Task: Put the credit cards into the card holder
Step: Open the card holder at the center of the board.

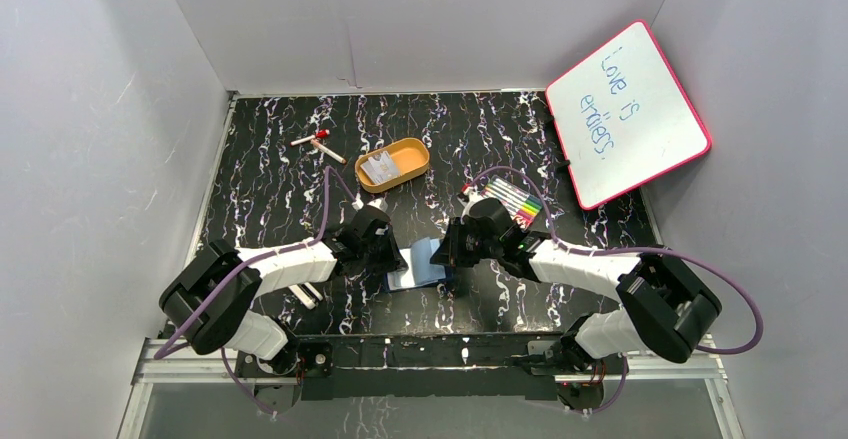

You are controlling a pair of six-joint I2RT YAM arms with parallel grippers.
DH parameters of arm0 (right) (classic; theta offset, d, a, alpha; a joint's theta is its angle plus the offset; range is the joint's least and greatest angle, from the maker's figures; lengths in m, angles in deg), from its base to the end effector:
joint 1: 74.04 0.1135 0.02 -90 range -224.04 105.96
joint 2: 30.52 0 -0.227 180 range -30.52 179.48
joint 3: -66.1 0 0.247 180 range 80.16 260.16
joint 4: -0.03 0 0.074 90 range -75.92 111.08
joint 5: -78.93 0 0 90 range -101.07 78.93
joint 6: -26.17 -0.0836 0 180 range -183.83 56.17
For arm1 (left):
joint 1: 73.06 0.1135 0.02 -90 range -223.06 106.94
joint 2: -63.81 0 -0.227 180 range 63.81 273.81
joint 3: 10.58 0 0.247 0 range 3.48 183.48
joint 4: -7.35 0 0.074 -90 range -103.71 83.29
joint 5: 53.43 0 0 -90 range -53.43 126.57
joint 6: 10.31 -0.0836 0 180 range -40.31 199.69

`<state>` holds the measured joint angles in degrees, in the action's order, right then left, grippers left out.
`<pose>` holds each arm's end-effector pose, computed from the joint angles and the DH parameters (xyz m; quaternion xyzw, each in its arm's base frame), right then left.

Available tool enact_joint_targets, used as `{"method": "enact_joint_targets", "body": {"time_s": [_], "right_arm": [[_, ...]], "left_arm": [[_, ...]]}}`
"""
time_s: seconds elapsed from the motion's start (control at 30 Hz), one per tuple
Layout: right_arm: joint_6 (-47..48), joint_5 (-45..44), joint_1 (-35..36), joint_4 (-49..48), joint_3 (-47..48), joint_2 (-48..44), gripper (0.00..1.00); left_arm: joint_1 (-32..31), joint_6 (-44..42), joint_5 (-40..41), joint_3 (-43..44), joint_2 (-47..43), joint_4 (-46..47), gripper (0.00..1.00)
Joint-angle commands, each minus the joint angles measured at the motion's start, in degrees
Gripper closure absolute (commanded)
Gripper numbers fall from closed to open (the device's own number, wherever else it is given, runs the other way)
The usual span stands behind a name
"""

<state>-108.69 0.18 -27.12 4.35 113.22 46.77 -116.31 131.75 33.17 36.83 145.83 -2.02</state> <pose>0.2013 0.2391 0.1225 -0.0615 0.8797 0.3931 0.2603 0.2188 -0.2126 0.0887 -0.0591 0.9182 -0.3072 0.2430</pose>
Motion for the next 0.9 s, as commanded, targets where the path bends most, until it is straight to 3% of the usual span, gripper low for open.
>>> {"method": "enact_joint_targets", "body": {"time_s": [0.0,0.13,0.4,0.67,0.87], "right_arm": [[-0.41,1.72,-0.41,-3.84,-0.19,-0.33,0.83],[-0.45,2.43,-0.5,-4.3,-0.24,0.15,0.89],[-0.27,3.89,-0.51,-4.24,0.82,2.16,0.85],[-0.41,3.85,-0.51,-5.03,0.65,1.85,0.9],[-0.85,4.35,-0.56,-6.91,-0.28,0.81,0.88]], "left_arm": [[-0.18,-0.65,1.55,-0.3,-0.72,-0.6,0.99],[-0.22,-0.64,1.51,-0.3,-0.91,-0.65,0.99],[-0.22,-0.6,1.38,-0.12,-1.07,-0.56,0.99],[-0.19,-0.55,1.53,-0.38,-1.25,-0.57,0.99],[-0.23,-0.67,1.48,-0.47,-1.07,-0.47,0.99]]}}
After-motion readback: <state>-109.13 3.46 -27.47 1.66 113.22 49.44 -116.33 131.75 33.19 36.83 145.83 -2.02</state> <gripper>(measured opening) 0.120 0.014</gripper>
